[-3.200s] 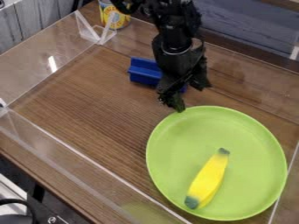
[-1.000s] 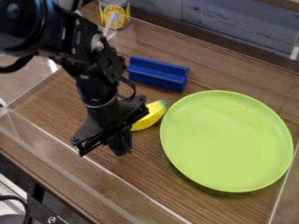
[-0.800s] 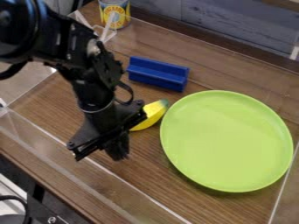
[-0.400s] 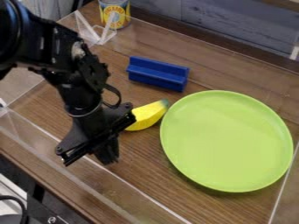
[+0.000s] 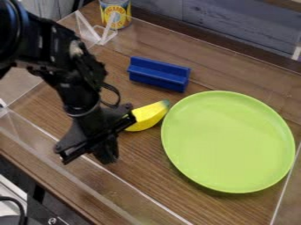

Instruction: Remove the blue object from inside the green plate and put it on the table

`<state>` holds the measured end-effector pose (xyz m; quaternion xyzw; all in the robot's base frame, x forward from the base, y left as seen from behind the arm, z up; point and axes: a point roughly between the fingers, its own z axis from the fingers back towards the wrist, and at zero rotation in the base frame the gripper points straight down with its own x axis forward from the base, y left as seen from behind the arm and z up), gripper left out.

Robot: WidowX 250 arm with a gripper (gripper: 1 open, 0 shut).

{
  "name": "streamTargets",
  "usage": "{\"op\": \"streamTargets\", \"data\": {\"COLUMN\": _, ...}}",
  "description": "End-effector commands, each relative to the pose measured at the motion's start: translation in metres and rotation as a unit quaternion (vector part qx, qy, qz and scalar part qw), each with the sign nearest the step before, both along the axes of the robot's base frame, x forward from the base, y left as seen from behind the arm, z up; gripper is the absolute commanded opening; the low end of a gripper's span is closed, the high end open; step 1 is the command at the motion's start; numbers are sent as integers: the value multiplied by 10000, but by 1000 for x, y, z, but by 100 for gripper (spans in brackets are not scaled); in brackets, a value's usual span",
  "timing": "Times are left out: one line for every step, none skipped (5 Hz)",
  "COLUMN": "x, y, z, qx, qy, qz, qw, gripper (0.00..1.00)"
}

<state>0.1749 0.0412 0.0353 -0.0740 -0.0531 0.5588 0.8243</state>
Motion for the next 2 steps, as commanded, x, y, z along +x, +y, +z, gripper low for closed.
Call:
{"op": "streamTargets", "data": {"x": 10, "y": 17, "z": 9, "qx": -22, "qy": -101, "qz": -170, "qw": 9998, "gripper": 0}}
{"op": "streamTargets", "data": {"x": 19, "y": 12, "z": 31, "qx": -97, "qy": -131, "qz": -411, "qw": 9990, "gripper": 0}}
